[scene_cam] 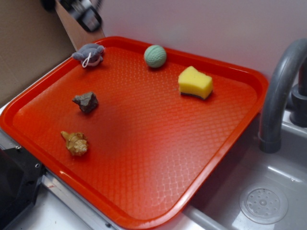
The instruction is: Grab the green ball.
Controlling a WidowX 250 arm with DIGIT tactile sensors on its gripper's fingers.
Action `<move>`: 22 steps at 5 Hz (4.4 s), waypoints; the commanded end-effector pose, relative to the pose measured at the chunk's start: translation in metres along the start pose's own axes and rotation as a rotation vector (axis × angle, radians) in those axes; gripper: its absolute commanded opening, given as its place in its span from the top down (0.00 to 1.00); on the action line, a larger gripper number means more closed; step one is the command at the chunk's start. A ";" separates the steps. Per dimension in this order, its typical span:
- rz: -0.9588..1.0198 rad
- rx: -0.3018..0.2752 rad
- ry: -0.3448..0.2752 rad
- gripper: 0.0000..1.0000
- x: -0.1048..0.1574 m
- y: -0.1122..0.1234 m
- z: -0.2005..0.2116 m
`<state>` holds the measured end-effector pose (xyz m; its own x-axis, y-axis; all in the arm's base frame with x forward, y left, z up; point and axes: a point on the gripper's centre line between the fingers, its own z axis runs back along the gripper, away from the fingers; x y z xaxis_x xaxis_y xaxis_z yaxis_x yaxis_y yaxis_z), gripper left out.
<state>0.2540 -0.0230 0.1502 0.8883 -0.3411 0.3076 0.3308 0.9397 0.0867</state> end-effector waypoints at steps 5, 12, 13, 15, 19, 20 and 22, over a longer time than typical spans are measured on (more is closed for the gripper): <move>0.017 0.097 -0.012 0.00 0.042 0.050 -0.111; 0.136 -0.055 -0.107 1.00 0.057 0.035 -0.126; 0.112 -0.051 -0.098 1.00 0.056 0.028 -0.127; 0.118 -0.041 -0.081 1.00 0.043 0.035 -0.103; 0.252 -0.055 -0.057 1.00 0.019 0.013 0.043; 0.261 -0.105 -0.001 1.00 0.002 -0.004 0.070; 0.242 -0.143 0.061 1.00 -0.020 -0.014 0.087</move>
<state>0.2030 -0.0197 0.2076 0.9716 -0.1080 0.2107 0.1352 0.9836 -0.1192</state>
